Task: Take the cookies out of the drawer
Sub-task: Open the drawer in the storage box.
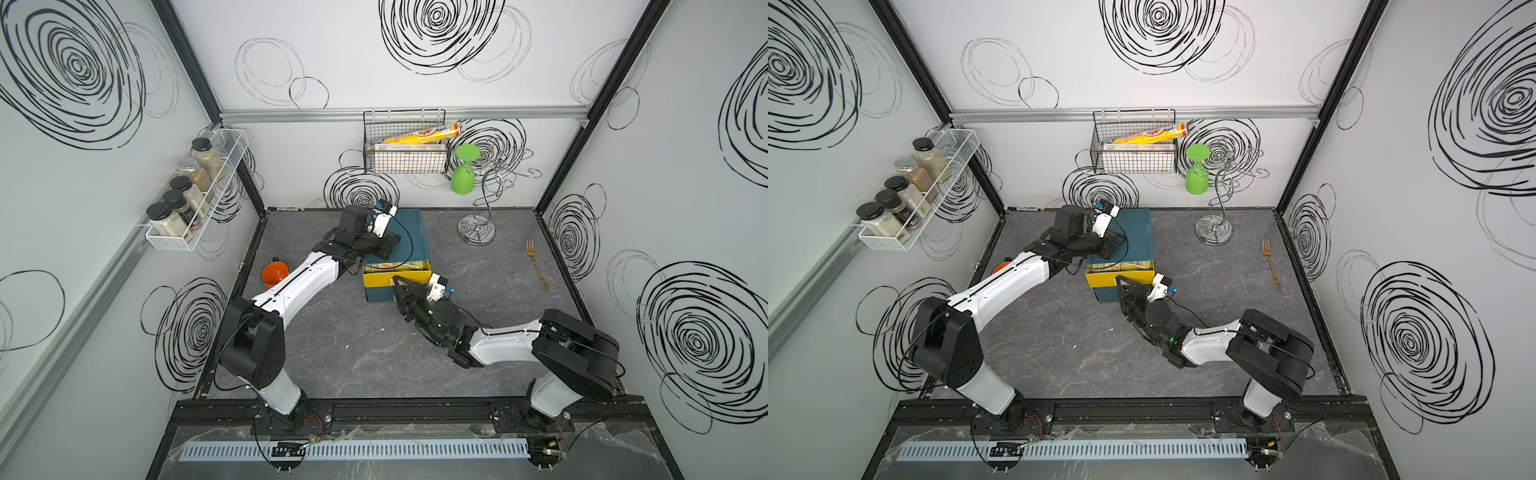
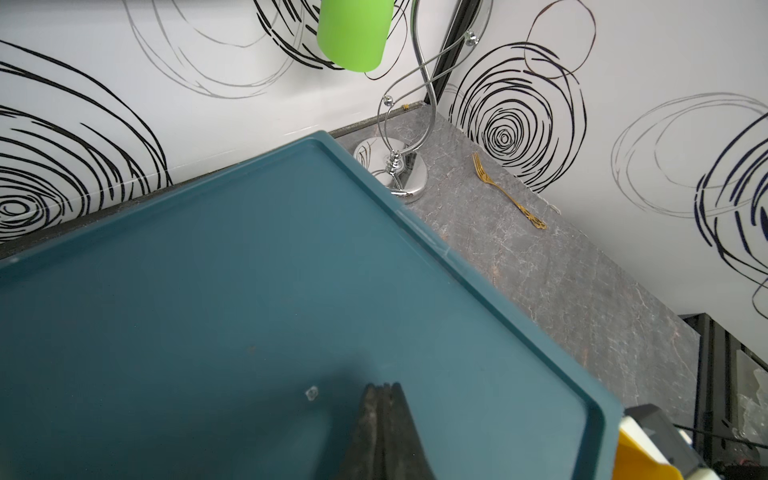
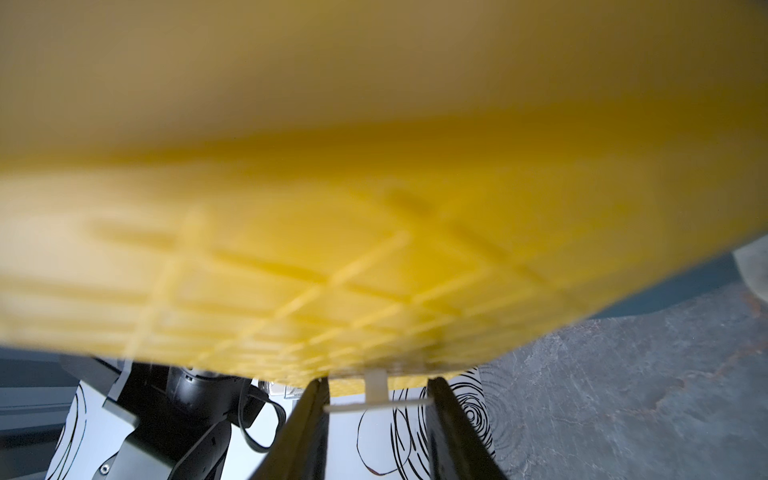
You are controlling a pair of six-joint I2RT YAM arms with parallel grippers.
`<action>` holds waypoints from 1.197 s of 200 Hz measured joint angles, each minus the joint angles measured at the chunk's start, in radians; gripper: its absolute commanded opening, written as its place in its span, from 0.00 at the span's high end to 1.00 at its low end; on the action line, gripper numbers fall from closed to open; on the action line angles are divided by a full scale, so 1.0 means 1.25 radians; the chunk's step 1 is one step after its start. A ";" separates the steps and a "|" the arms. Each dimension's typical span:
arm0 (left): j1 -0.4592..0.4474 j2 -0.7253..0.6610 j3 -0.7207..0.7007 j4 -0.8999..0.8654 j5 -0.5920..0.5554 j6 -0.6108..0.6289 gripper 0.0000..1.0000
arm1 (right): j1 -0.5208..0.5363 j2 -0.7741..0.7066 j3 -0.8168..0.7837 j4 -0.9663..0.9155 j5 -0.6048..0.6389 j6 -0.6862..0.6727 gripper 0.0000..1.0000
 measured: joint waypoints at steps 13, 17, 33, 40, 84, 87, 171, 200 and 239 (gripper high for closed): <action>0.000 0.000 0.000 0.000 0.000 0.000 0.93 | 0.013 -0.004 -0.007 0.004 0.016 0.002 0.73; 0.000 0.000 0.000 0.000 0.000 0.000 0.93 | 0.017 -0.006 -0.009 0.004 0.018 0.003 0.73; 0.000 0.000 0.000 0.000 0.000 0.000 0.93 | 0.040 -0.019 -0.021 0.002 0.028 0.005 0.73; 0.000 0.000 0.000 0.000 0.001 0.000 0.93 | 0.051 -0.026 -0.025 -0.002 0.032 0.005 0.73; 0.000 0.000 0.000 0.000 0.002 -0.001 0.93 | 0.105 -0.057 -0.044 -0.031 0.070 0.009 0.73; 0.000 0.000 0.000 0.000 0.002 -0.001 0.93 | 0.108 -0.059 -0.046 -0.031 0.072 0.009 0.73; 0.000 0.001 0.000 0.000 0.004 -0.005 0.93 | 0.173 -0.074 -0.051 -0.055 0.151 0.035 0.71; 0.000 0.001 0.000 0.001 0.005 -0.009 0.93 | 0.196 -0.088 -0.038 -0.101 0.174 0.040 0.70; 0.000 0.004 0.000 0.006 0.006 -0.010 0.93 | 0.210 -0.094 -0.024 -0.139 0.192 0.046 0.72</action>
